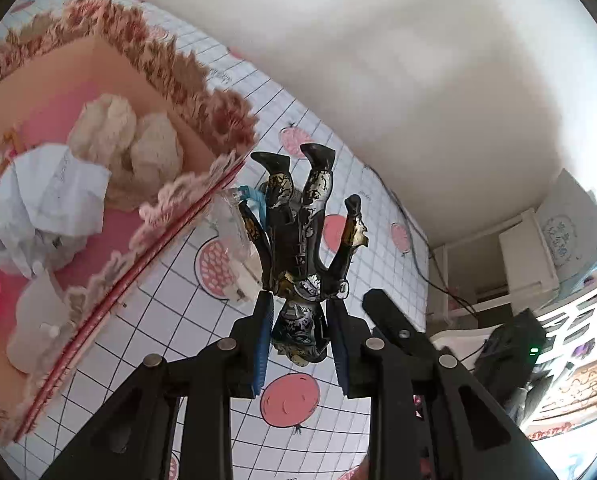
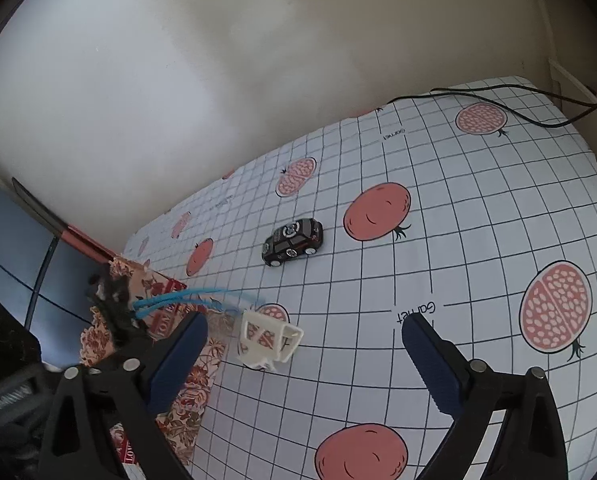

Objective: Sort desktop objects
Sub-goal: 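Grasp the black action figure with the left tool and lift it, then close the right tool on the blue plastic stick while the left tool holds the action figure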

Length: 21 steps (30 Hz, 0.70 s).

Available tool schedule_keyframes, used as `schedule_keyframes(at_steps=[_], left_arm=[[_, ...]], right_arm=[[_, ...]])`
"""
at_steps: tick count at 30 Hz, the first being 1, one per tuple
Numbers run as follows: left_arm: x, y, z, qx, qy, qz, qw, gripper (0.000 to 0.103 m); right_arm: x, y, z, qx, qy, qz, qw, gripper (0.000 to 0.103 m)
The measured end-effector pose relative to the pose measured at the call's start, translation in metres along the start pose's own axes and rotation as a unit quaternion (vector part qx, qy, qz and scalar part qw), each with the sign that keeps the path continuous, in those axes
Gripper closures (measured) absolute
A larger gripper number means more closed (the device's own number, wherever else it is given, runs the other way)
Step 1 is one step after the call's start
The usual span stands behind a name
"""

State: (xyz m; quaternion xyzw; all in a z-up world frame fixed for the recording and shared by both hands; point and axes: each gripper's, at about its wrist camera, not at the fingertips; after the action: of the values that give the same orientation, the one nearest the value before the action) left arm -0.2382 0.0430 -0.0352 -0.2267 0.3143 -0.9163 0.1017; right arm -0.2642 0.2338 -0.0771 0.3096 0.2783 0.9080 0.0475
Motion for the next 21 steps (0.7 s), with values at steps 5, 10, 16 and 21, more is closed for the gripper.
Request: schedule_keyframes(at_steps=[5, 10, 16, 21], left_arm=[[0.005, -0.014, 0.018, -0.051, -0.011, -0.007, 0.9986, 0.075], [0.008, -0.02, 0.034, -0.066, -0.029, -0.009, 0.9974, 0.075], [0.016, -0.019, 0.046, -0.014, -0.058, -0.025, 0.9979, 0.075], [0.02, -0.011, 0.048, 0.008, -0.066, -0.021, 0.9976, 0.075]], right_arm=[[0.002, 0.004, 0.004, 0.006, -0.006, 0.007, 1.0, 0.004], [-0.003, 0.007, -0.005, 0.009, 0.011, 0.014, 1.0, 0.004], [-0.02, 0.025, -0.026, 0.009, 0.073, 0.064, 0.995, 0.012], [-0.043, 0.051, -0.036, 0.007, 0.115, 0.141, 0.983, 0.023]])
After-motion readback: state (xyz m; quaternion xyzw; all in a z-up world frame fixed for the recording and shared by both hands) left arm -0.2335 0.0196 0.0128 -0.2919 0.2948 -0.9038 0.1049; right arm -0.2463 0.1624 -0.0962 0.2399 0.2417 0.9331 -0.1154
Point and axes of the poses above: each gripper's, at about its wrist camera, not at the fingertips, and z roughly against the way its jaws point, y to its left, x to its top, and after that the axes turned 3 degrees about -y, right-handed
